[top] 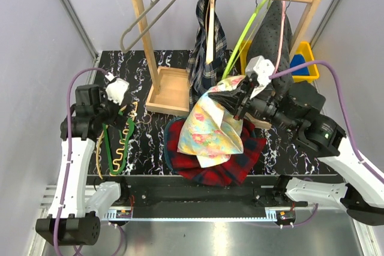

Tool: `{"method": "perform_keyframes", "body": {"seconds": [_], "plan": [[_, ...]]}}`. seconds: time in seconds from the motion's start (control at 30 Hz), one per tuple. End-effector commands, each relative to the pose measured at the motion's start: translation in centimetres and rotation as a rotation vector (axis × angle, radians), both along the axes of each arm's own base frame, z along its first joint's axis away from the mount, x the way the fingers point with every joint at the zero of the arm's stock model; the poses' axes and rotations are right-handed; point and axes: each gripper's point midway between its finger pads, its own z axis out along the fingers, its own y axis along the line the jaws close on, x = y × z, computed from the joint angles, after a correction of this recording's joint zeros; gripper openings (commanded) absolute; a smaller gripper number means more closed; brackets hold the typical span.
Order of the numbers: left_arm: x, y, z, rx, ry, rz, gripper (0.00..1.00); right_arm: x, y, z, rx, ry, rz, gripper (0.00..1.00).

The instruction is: Remove the skirt from the hanger

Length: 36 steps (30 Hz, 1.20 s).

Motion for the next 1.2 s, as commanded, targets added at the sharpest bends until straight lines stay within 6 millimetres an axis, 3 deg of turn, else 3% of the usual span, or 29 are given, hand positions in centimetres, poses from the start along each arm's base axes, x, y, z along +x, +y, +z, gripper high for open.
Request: {"method": "perform_keyframes", "body": {"seconds": [0.0, 0.07, 0.1, 0.17, 0.2, 0.23, 0.27, 0.3, 0.37, 0.4, 0.47, 0.5, 0.53, 0.6, 0.63, 0.77, 0.8, 0.83, 0.87, 0.93, 0.97, 1.0, 1.03, 1.07, 1.1, 1.13, 1.17], "plan": [[1.1, -2.5, 7.1, -0.077, -0.204, -0.129, 0.99, 1.4, -0.3, -1.6, -0.029, -0.021, -0.074, 0.0], [1.3, -3.4, 10.3, -0.119, -0.277, -0.149, 0.99, 2.3, 0.3, -5.6, -0.13, 0.007, -0.088, 0.0], [1.4, -4.2, 13.3, -0.153, -0.337, -0.183, 0.99, 2.7, 0.9, -7.6, -0.183, 0.032, -0.087, 0.0], [1.3, -5.3, 16.9, -0.214, -0.404, -0.206, 0.99, 3.1, 1.3, -12.4, -0.297, 0.086, -0.084, 0.0], [0.6, -6.2, 20.4, -0.243, -0.476, -0.258, 0.99, 3.2, 1.6, -14.1, -0.333, 0.108, -0.079, 0.0], [0.9, -6.7, 21.6, -0.262, -0.492, -0.276, 0.99, 3.3, 1.5, -17.3, -0.394, 0.144, -0.086, 0.0], [0.8, -7.4, 22.7, -0.298, -0.504, -0.303, 0.99, 3.7, 1.2, -18.7, -0.418, 0.157, -0.111, 0.0], [0.3, -7.7, 25.1, -0.305, -0.559, -0.32, 0.99, 3.7, 1.0, -21.7, -0.474, 0.191, -0.113, 0.0], [0.8, -8.4, 27.2, -0.358, -0.589, -0.337, 0.99, 3.7, 0.8, -24.5, -0.521, 0.231, -0.121, 0.0], [0.4, -8.6, 29.0, -0.373, -0.627, -0.35, 0.99, 3.3, 0.5, -27.4, -0.574, 0.274, -0.118, 0.0], [1.1, -9.4, 30.7, -0.437, -0.645, -0.37, 0.99, 2.9, 0.2, -30.1, -0.605, 0.345, -0.123, 0.0], [1.3, -9.6, 31.5, -0.461, -0.655, -0.376, 0.98, 2.4, -0.3, -32.8, -0.648, 0.394, -0.13, 0.0], [1.0, -10.1, 33.4, -0.501, -0.694, -0.39, 0.98, 2.0, -0.6, -34.1, -0.652, 0.442, -0.133, 0.0], [2.0, -10.9, 33.9, -0.542, -0.682, -0.423, 0.97, 0.9, -1.4, -37.7, -0.689, 0.525, -0.139, 0.0], [1.9, -11.4, 34.9, -0.565, -0.701, -0.445, 0.96, 1.1, -1.6, -37.7, -0.7, 0.548, -0.17, 0.0], [3.9, -14.5, 35.0, -0.604, -0.673, -0.509, 0.95, 1.1, -0.9, -38.8, -0.723, 0.601, -0.164, 0.02], [3.7, -16.0, 35.0, -0.618, -0.664, -0.548, 0.95, 1.0, -0.3, -38.2, -0.715, 0.618, -0.15, 0.1], [3.9, -16.6, 35.1, -0.621, -0.667, -0.563, 0.95, -0.2, -0.1, -38.5, -0.729, 0.69, -0.118, 0.26], [4.2, -17.2, 35.1, -0.627, -0.665, -0.571, 0.95, -0.5, 0.0, -39.0, -0.75, 0.737, -0.12, 0.53], [5.0, -19.6, 34.5, -0.658, -0.634, -0.611, 0.95, -0.7, -0.1, -38.1, -0.757, 0.805, -0.156, 0.77], [5.7, -20.3, 34.0, -0.664, -0.617, -0.61, 0.95, -0.5, -0.1, -37.2, -0.732, 0.804, -0.175, 0.85], [6.4, -22.1, 33.1, -0.68, -0.582, -0.633, 0.95, -0.2, -0.1, -36.1, -0.703, 0.793, -0.192, 0.99], [6.9, -23.0, 32.8, -0.693, -0.568, -0.638, 0.94, 0.4, -0.5, -35.1, -0.665, 0.775, -0.241, 1.0], [7.5, -23.6, 32.6, -0.701, -0.564, -0.63, 0.94, 0.7, -1.0, -32.6, -0.584, 0.735, -0.26, 1.0], [7.3, -24.6, 33.5, -0.716, -0.588, -0.653, 0.94, 0.8, -1.4, -31.4, -0.534, 0.719, -0.283, 1.0], [8.4, -25.7, 33.1, -0.719, -0.577, -0.658, 0.93, 1.3, -1.9, -30.0, -0.487, 0.686, -0.317, 1.0], [8.8, -26.2, 33.6, -0.721, -0.59, -0.652, 0.93, 1.3, -2.7, -27.6, -0.407, 0.646, -0.323, 1.0]]}}
